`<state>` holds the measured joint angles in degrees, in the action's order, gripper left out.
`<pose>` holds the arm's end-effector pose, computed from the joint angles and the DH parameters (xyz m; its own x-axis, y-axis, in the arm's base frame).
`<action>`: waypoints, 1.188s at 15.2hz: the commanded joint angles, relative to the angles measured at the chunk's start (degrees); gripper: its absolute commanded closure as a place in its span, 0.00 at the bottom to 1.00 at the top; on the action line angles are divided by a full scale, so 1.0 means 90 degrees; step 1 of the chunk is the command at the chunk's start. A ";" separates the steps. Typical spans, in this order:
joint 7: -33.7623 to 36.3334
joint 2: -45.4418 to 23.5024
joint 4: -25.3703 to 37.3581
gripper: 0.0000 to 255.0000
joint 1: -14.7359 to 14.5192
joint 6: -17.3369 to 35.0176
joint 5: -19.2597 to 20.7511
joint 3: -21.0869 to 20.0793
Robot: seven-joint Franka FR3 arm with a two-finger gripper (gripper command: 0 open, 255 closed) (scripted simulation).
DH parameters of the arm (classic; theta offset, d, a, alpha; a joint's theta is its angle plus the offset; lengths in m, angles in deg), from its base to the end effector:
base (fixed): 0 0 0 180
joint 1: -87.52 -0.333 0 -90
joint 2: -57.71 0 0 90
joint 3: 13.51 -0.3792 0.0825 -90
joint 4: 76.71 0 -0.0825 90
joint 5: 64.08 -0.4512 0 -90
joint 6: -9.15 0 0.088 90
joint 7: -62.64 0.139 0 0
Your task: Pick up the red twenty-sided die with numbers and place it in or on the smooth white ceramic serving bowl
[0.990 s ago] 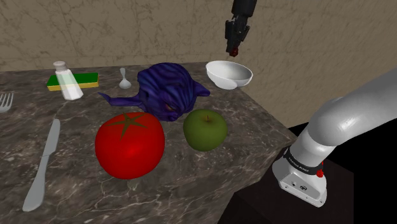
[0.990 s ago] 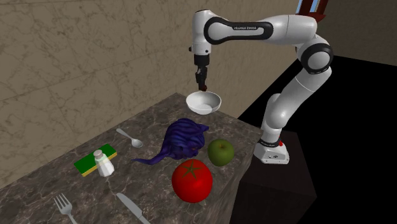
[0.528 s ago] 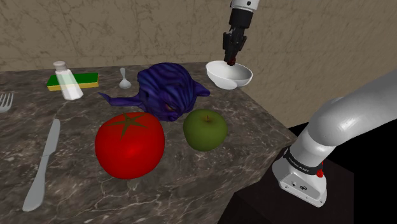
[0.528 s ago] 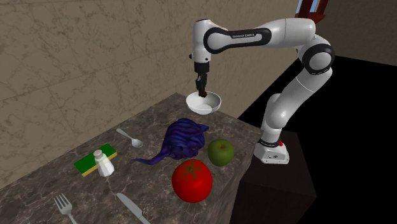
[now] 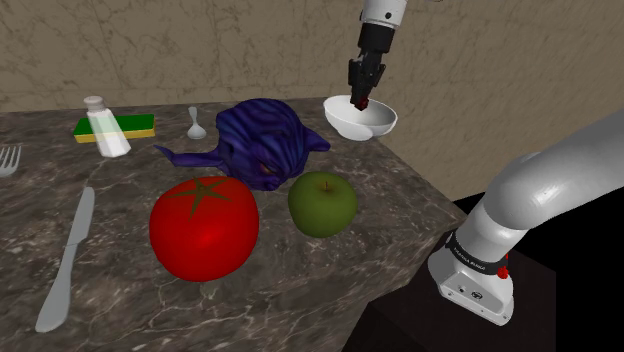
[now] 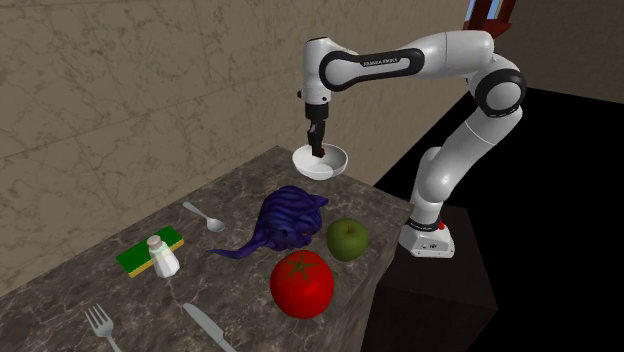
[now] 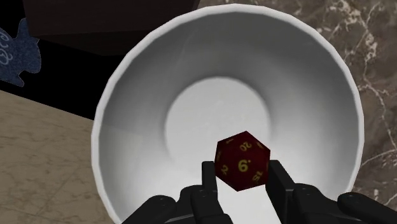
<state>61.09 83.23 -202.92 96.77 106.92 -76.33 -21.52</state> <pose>0.4531 0.0247 0.5639 0.9978 -0.0404 -0.0519 -0.0479 -0.9874 -0.1508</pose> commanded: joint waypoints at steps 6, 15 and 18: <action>0.0000 0.0000 -0.0003 0.00 0.0000 0.0003 0.0000 0.0000; 0.0031 -0.0127 0.0901 0.00 0.0049 -0.0782 0.0080 0.0108; 0.0031 -0.0127 0.0901 0.00 0.0049 -0.0782 0.0080 0.0108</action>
<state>61.37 82.08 -194.83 97.20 99.91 -75.61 -20.55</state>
